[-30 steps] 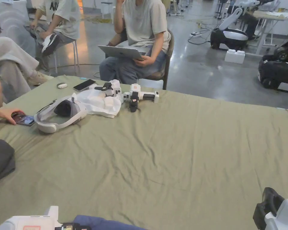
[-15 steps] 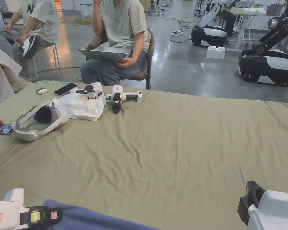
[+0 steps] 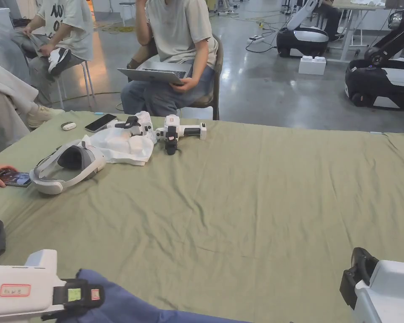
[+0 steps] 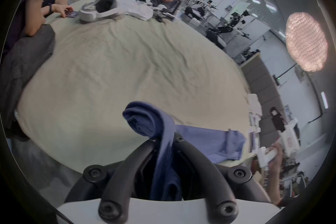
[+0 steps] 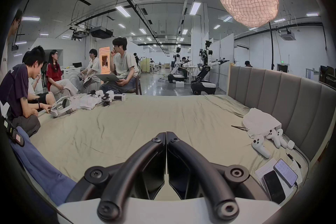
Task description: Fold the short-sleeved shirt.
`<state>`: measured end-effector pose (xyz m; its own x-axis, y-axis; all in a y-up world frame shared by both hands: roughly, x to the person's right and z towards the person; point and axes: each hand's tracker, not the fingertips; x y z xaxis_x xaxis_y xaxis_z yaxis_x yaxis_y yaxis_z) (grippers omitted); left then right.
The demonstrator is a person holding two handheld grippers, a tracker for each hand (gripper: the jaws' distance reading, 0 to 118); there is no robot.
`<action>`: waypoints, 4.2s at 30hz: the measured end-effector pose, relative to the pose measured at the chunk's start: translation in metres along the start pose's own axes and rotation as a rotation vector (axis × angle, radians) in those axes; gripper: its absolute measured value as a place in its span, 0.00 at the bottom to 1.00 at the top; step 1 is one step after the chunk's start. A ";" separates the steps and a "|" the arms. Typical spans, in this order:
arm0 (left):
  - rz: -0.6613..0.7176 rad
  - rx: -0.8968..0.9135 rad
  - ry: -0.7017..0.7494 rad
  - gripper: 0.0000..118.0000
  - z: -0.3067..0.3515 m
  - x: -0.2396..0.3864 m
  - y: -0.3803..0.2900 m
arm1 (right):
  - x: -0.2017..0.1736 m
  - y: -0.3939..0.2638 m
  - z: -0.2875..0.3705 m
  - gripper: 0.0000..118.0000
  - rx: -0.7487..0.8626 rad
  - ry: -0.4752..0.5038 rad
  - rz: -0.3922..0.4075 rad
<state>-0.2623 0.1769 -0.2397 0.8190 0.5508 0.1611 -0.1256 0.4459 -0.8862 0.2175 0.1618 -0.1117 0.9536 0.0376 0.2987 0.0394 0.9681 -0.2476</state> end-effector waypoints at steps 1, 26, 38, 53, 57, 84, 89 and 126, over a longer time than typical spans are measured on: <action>0.010 -0.004 -0.043 0.04 -0.004 0.010 -0.002 | 0.000 0.000 0.000 0.00 -0.001 0.000 0.000; -0.087 -0.260 0.091 0.18 -0.216 0.122 -0.086 | 0.028 -0.014 0.007 0.00 -0.050 -0.052 -0.012; -0.132 -0.155 0.004 0.14 -0.155 0.123 -0.064 | 0.031 -0.013 0.012 0.00 -0.051 -0.049 -0.009; -0.211 -0.344 -0.044 0.05 -0.206 0.117 -0.129 | 0.028 -0.022 0.013 0.00 -0.088 -0.039 0.005; -0.187 -0.321 -0.053 0.05 -0.211 0.111 -0.133 | 0.028 -0.023 0.012 0.00 -0.092 -0.037 0.008; 0.152 -0.140 -0.347 0.62 -0.149 -0.093 -0.069 | 0.021 -0.014 0.010 0.00 -0.075 -0.014 -0.010; 0.190 -0.180 -0.487 0.51 -0.177 -0.092 -0.076 | 0.019 -0.013 0.010 0.00 -0.080 -0.015 -0.010; -0.297 -0.041 0.103 0.05 -0.036 0.085 -0.020 | 0.026 -0.020 0.007 0.00 -0.096 0.002 -0.026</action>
<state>-0.1697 0.1896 -0.2242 0.8690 0.3258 0.3725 0.1486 0.5463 -0.8243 0.2396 0.1452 -0.0920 0.9524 0.0127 0.3047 0.0920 0.9406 -0.3269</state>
